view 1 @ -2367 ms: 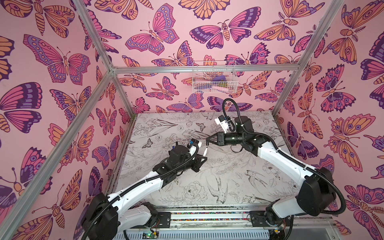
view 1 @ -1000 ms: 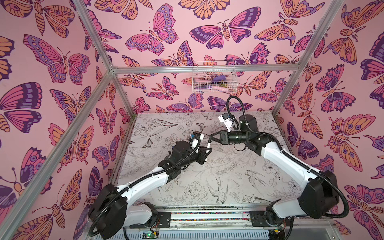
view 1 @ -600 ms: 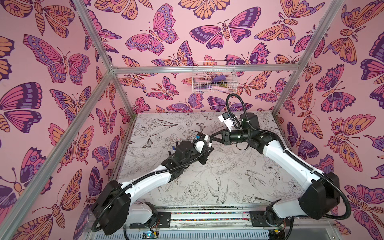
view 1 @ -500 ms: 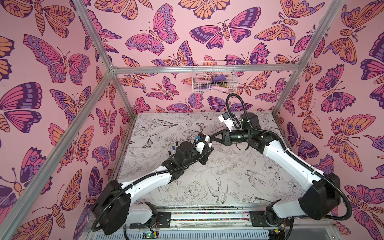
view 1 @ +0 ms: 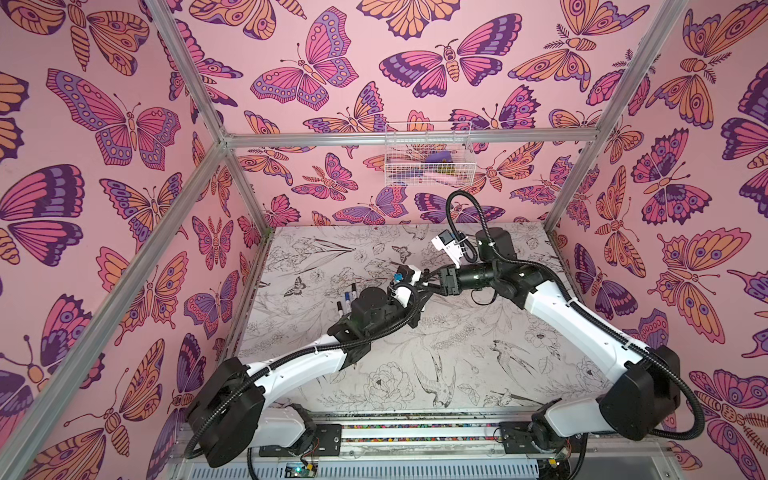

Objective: Insert the pens into the pen caps

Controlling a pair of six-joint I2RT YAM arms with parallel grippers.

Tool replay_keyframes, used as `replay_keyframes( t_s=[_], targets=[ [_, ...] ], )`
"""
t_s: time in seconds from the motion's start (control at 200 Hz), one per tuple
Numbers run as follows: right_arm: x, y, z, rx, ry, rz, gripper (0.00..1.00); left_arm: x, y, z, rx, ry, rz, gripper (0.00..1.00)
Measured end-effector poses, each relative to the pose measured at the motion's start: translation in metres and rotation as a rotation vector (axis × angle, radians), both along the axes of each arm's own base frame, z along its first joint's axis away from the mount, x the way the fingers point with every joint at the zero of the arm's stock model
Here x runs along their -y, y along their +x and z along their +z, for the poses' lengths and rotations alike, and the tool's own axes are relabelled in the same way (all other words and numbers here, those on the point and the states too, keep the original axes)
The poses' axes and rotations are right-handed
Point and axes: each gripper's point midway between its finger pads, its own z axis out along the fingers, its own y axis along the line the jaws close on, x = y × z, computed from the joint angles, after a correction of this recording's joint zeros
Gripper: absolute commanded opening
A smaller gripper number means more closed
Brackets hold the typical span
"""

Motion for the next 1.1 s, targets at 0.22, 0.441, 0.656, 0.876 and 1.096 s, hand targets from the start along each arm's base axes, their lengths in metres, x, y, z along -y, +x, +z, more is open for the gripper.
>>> replay_keyframes(
  t_s=[0.22, 0.441, 0.656, 0.876, 1.096],
  targets=[
    [0.002, 0.007, 0.005, 0.012, 0.008, -0.043, 0.47, 0.000, -0.003, -0.012, -0.029, -0.005, -0.002, 0.00],
    [0.002, 0.010, 0.010, 0.025, 0.020, -0.061, 0.39, 0.003, -0.005, -0.021, -0.057, 0.000, -0.008, 0.00],
    [0.002, 0.011, 0.010, 0.023, 0.019, -0.068, 0.23, 0.003, -0.005, -0.019, -0.058, -0.010, -0.008, 0.00],
    [0.007, 0.020, 0.007, 0.068, 0.001, -0.095, 0.07, 0.003, -0.004, -0.020, -0.075, -0.017, -0.004, 0.00],
    [0.008, 0.021, -0.004, 0.081, -0.016, -0.094, 0.03, 0.001, 0.000, -0.028, -0.057, 0.056, 0.017, 0.00]
  ],
)
